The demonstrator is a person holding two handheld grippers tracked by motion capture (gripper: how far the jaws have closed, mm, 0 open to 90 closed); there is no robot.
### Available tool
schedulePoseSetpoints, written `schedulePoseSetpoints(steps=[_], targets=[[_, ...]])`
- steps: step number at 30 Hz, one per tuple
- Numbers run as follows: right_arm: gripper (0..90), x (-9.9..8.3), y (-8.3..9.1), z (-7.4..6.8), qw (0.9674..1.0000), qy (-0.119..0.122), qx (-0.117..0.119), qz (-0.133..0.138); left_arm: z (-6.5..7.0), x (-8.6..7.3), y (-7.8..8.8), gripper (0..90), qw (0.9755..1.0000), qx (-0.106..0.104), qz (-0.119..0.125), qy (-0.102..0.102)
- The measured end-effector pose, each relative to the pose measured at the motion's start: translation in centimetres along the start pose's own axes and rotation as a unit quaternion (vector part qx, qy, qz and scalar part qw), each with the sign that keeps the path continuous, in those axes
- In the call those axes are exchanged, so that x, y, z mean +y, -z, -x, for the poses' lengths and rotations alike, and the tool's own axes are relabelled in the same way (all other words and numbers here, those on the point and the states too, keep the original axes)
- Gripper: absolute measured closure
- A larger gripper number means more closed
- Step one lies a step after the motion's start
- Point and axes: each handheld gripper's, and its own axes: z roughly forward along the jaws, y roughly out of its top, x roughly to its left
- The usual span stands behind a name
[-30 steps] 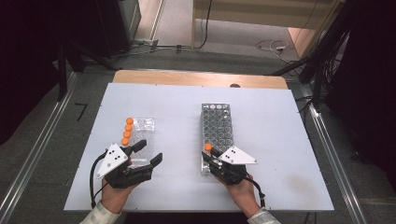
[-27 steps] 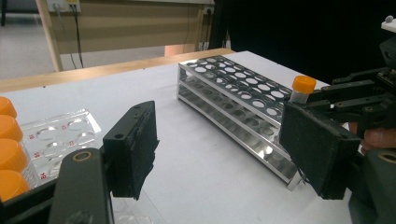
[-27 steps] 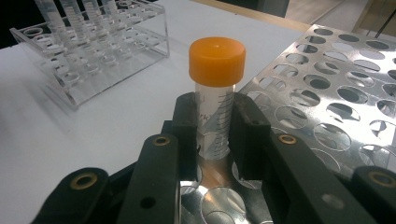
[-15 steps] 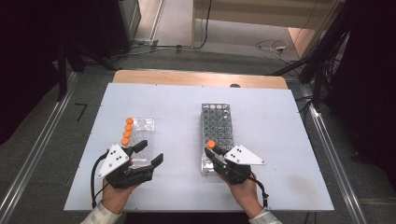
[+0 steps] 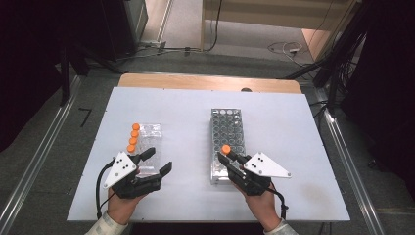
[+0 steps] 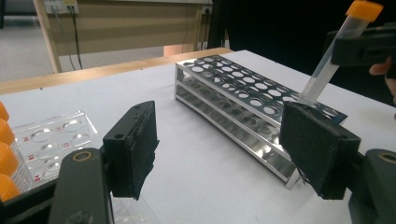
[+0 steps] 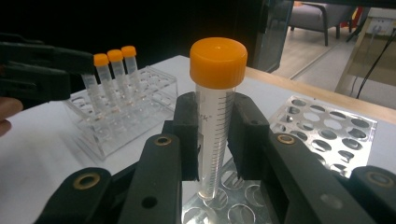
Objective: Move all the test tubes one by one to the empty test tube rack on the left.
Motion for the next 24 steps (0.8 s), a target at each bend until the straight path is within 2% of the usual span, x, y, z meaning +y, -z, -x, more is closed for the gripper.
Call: schedulePoseSetpoints(steps=[8, 13, 14, 17, 24], targets=[[72.3, 0.1, 0.1, -1.3, 0.9994, -0.003, 0.036, 0.002, 0.4, 0.1, 0.0, 27.4, 1.0000, -0.003, 0.002, -0.007], [72.3, -0.5, -0.8, -2.6, 0.9981, 0.006, 0.060, -0.017, 0.9, 0.2, 0.1, 27.7, 0.9999, -0.013, 0.006, -0.008], [72.3, -0.6, -1.0, -2.9, 0.9977, 0.008, 0.064, -0.021, 1.1, 0.2, 0.1, 27.8, 0.9998, -0.018, 0.007, -0.009], [72.4, -1.0, -1.6, -3.7, 0.9963, 0.016, 0.078, -0.031, 1.7, 0.5, 0.2, 28.6, 0.9989, -0.045, 0.011, 0.006], [72.3, -1.6, -3.0, -5.0, 0.9935, 0.027, 0.097, -0.054, 3.6, 0.8, -0.1, 37.6, 0.9956, -0.092, 0.011, -0.014]])
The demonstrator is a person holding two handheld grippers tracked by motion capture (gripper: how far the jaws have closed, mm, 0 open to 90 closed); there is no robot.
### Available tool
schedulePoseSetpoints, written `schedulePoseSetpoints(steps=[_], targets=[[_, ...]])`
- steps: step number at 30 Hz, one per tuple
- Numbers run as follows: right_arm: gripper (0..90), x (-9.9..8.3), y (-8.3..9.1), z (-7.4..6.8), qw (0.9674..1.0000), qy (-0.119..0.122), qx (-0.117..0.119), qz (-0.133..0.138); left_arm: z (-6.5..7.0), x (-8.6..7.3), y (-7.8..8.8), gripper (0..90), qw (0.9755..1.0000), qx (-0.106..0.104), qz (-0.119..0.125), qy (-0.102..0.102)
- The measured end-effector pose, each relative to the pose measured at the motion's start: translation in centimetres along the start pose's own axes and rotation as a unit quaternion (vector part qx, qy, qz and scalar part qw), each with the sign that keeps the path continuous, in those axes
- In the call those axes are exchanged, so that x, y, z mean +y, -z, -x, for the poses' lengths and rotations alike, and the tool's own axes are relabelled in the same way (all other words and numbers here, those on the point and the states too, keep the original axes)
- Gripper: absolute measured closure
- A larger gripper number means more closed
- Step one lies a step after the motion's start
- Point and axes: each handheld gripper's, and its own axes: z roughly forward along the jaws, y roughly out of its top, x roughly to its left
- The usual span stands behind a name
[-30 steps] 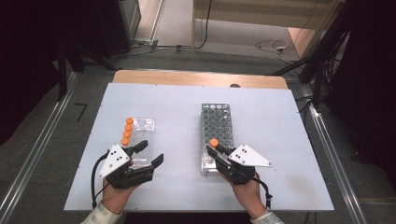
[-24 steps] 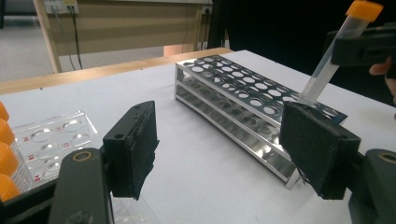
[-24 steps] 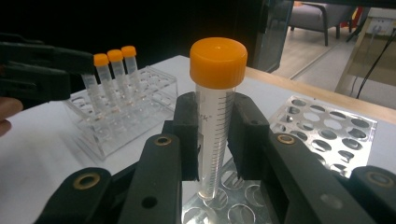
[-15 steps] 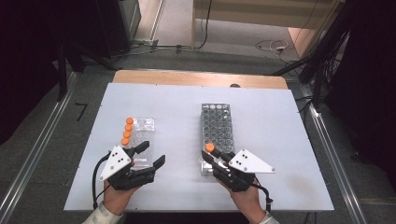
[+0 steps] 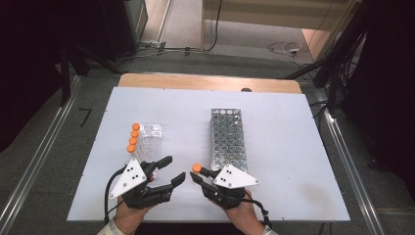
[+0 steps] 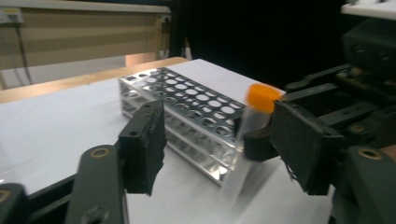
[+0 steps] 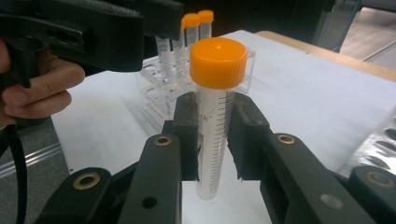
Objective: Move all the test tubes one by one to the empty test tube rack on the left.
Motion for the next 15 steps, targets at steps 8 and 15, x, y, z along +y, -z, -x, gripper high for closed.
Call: schedulePoseSetpoints(steps=[8, 15], targets=[[72.3, -0.1, -1.4, -1.1, 0.9997, 0.012, 0.016, -0.014, 0.7, -0.3, -0.9, 53.0, 0.9995, -0.022, -0.018, -0.017], [72.3, -0.2, -1.6, -1.3, 0.9996, 0.013, 0.018, -0.015, 0.9, -0.5, -1.2, 66.9, 0.9993, -0.011, -0.024, -0.026]])
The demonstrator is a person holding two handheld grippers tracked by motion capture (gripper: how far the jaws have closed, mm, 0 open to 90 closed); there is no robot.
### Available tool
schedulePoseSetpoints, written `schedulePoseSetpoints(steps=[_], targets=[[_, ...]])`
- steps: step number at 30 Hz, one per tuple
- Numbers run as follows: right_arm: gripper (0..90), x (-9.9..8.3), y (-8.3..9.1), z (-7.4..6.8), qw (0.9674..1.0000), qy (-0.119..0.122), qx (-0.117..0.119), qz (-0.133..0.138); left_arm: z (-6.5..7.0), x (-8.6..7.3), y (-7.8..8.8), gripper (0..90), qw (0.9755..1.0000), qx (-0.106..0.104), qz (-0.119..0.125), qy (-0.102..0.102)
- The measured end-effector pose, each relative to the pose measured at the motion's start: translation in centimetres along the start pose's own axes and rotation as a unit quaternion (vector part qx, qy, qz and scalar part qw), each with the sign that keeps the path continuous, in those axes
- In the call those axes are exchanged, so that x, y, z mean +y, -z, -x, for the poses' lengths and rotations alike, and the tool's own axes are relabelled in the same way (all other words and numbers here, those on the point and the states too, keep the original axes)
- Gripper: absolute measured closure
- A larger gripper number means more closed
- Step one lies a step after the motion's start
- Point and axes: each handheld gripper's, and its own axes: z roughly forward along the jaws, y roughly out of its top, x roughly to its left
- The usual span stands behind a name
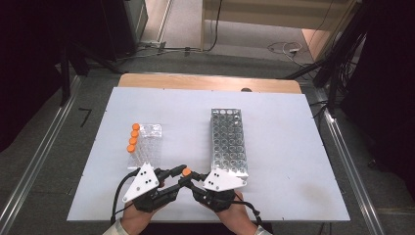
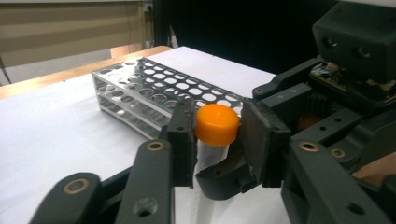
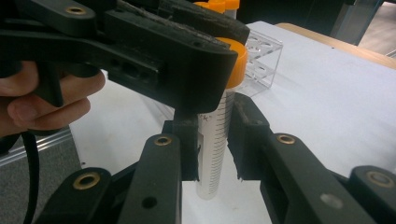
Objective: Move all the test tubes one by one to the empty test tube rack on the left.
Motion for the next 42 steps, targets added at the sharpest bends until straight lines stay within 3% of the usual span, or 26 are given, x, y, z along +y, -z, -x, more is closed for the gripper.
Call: schedulePoseSetpoints(steps=[12, 15, 18, 21, 28, 36, 42], targets=[[70.4, -0.1, 0.0, 0.0, 1.0000, -0.003, 0.003, -0.002, 0.1, 0.0, 0.0, 69.9, 1.0000, 0.006, -0.004, -0.002], [52.4, 0.0, 0.1, 0.0, 0.9999, -0.003, 0.014, -0.004, -0.3, 0.2, 0.5, 69.9, 0.9999, 0.014, 0.005, 0.004], [41.2, 0.2, 0.5, 0.2, 0.9999, -0.004, 0.014, -0.001, -1.1, 0.4, 1.4, 69.9, 0.9995, 0.022, 0.017, 0.018], [36.8, 0.3, 1.3, 0.8, 0.9999, -0.009, 0.009, 0.005, -1.9, 0.6, 2.4, 69.9, 0.9986, 0.036, 0.025, 0.029], [27.4, 0.1, 3.9, 2.9, 0.9990, -0.029, -0.029, 0.016, -3.7, 1.0, 4.4, 69.9, 0.9953, 0.064, 0.047, 0.055], [25.9, -0.7, 5.5, 5.4, 0.9963, -0.048, -0.069, 0.015, -4.4, 1.1, 5.7, 69.9, 0.9936, 0.082, 0.049, 0.059], [26.0, -1.1, 6.7, 6.7, 0.9937, -0.060, -0.093, 0.018, -5.2, 1.3, 6.9, 69.9, 0.9909, 0.103, 0.058, 0.066]])
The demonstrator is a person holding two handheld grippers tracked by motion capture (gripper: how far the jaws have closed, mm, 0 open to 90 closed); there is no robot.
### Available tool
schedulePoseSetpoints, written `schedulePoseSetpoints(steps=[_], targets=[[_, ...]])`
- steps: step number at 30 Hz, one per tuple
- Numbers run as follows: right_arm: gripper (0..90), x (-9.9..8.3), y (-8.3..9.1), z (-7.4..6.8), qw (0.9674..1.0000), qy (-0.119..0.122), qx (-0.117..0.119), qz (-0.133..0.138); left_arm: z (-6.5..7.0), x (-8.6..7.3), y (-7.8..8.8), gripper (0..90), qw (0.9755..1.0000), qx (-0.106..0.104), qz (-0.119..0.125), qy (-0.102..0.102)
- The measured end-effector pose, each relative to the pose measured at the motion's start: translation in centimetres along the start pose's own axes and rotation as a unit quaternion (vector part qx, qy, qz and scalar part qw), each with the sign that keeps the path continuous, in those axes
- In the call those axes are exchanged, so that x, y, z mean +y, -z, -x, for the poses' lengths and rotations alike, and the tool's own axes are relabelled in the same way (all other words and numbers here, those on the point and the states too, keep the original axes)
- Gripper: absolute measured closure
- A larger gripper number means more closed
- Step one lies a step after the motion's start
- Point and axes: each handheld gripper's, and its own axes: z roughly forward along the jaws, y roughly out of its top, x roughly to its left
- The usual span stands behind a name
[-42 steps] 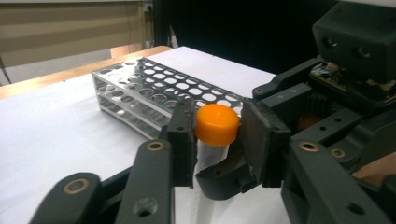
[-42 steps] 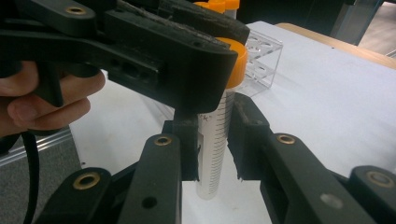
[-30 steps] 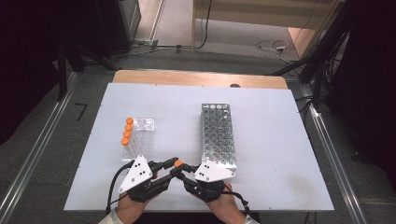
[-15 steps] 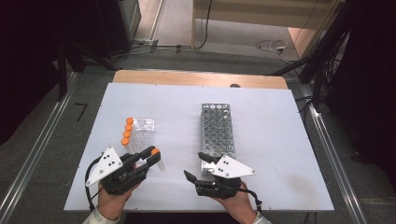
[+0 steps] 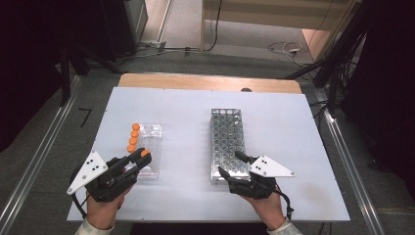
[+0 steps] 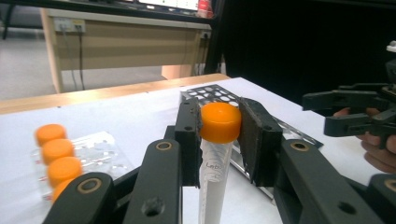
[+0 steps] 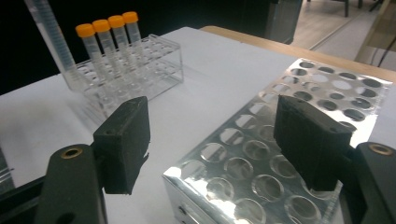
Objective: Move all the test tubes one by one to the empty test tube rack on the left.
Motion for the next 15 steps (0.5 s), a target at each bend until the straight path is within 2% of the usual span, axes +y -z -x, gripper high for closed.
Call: schedulePoseSetpoints(steps=[7, 15], targets=[[26.0, -0.4, 1.0, 1.3, 0.9998, -0.010, -0.019, 0.004, -0.9, 0.3, 0.7, 69.9, 0.9997, 0.024, 0.005, 0.005], [26.2, -0.5, 1.2, 1.7, 0.9995, -0.014, -0.027, 0.003, -2.2, 0.4, 1.5, 69.9, 0.9982, 0.059, 0.007, -0.001]])
